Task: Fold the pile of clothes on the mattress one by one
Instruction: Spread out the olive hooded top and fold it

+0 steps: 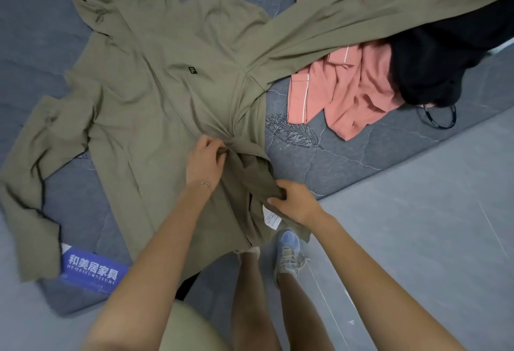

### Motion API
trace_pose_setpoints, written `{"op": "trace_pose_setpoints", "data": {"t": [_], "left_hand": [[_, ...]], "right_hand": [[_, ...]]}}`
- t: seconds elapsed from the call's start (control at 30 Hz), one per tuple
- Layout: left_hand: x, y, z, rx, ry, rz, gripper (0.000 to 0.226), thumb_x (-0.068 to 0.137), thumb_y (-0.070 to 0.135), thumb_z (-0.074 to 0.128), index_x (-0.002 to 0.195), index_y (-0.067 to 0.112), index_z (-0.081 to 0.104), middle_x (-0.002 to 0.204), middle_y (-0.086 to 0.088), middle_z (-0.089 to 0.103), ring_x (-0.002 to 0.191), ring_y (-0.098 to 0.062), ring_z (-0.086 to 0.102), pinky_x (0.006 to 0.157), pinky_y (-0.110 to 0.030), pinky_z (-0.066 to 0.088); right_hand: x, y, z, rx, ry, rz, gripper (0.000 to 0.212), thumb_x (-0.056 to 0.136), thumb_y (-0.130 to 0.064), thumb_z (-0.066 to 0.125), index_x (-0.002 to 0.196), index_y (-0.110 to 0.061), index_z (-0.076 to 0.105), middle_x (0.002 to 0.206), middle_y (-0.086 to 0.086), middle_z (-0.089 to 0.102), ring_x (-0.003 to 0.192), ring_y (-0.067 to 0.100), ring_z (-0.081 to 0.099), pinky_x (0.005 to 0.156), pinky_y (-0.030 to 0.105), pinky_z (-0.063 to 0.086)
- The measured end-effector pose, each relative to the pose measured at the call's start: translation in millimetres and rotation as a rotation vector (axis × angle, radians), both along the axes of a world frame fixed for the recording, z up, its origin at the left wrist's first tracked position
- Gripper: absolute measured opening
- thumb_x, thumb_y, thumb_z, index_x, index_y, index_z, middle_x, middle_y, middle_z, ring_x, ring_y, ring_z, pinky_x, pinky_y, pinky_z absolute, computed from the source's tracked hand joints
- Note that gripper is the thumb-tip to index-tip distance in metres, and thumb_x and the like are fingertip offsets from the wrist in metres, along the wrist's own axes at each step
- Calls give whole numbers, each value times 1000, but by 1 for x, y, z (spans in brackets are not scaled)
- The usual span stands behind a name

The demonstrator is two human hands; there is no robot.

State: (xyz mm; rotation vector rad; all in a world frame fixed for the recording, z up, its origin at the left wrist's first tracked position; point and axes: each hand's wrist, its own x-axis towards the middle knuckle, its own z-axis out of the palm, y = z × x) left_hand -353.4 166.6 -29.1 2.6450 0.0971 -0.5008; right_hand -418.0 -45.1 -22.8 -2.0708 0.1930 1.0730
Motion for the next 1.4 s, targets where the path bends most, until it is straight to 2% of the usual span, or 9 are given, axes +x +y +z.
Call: {"op": "trace_pose_setpoints", "data": {"t": [0.13, 0.23, 0.37, 0.6, 0.9, 1.03, 1.13, 1.3, 1.4], "left_hand": [[-14, 12, 1, -13, -5, 100, 17, 87, 0, 58, 102, 1, 65, 110, -17, 57, 99, -36, 57, 90, -42, 45], [-30, 16, 1, -35, 24, 138, 29, 88, -1, 58, 116, 0, 64, 117, -21, 56, 112, -36, 52, 101, -35, 36], [-49, 4, 3, -100, -31, 231, 35, 90, 2, 57, 124, 4, 61, 130, -21, 50, 124, -34, 46, 110, -34, 30], [-59, -29, 14, -106, -217, 202, 17, 90, 12, 63, 103, 9, 73, 113, -15, 57, 107, -33, 49, 98, -32, 35], [-49, -53, 41, -443, 98, 557, 40, 92, 18, 61, 59, 21, 39, 58, 8, 43, 63, -17, 42, 62, -27, 30], [-42, -49, 49, -550, 73, 597, 35, 95, 7, 53, 64, 16, 40, 63, -4, 45, 63, -17, 43, 68, -41, 38], [-45, -45, 52, -754, 150, 740, 20, 100, 12, 46, 80, 17, 48, 85, -15, 58, 83, -23, 58, 78, -50, 51], [-55, -37, 51, -958, 147, 787, 15, 102, 15, 41, 97, 22, 53, 88, 3, 66, 72, -3, 67, 53, -26, 56], [-62, -28, 48, -1002, 122, 788, 19, 103, 14, 39, 103, 23, 55, 90, 9, 69, 77, -2, 67, 54, -26, 55]], "right_hand": [[-15, 11, 3, 48, -80, 13, 30, 87, -37, 66, 75, -9, 65, 78, 5, 63, 78, 22, 56, 71, 33, 41], [-18, 16, -3, 9, -231, -139, 19, 93, -22, 62, 99, -9, 73, 117, 8, 61, 112, 24, 49, 97, 21, 30], [-14, 21, -9, 61, -173, -404, 57, 93, -13, 61, 144, -5, 37, 143, 11, 41, 133, 23, 38, 114, 33, 27], [3, 35, -23, 50, -156, -456, 20, 90, -15, 65, 94, 4, 64, 75, 11, 50, 72, 21, 46, 71, 35, 41], [-19, 44, 18, 310, -227, -328, 13, 89, -26, 66, 77, -20, 66, 69, 0, 65, 65, 13, 59, 65, 27, 48], [-22, 43, 8, 211, -114, -724, 13, 97, -25, 54, 101, -16, 63, 88, 4, 67, 66, 13, 63, 65, 21, 50], [-21, 40, -6, -3, -38, -540, 41, 96, -32, 56, 131, -10, 54, 121, 9, 62, 108, 24, 60, 95, 37, 47], [-9, 46, -8, 143, 254, -605, 39, 93, -55, 51, 75, -21, 61, 62, 2, 57, 56, 12, 52, 53, 21, 43], [-5, 54, -13, 181, 257, -577, 25, 91, -47, 58, 83, -25, 68, 81, 3, 69, 69, 11, 62, 62, 23, 53]]}}
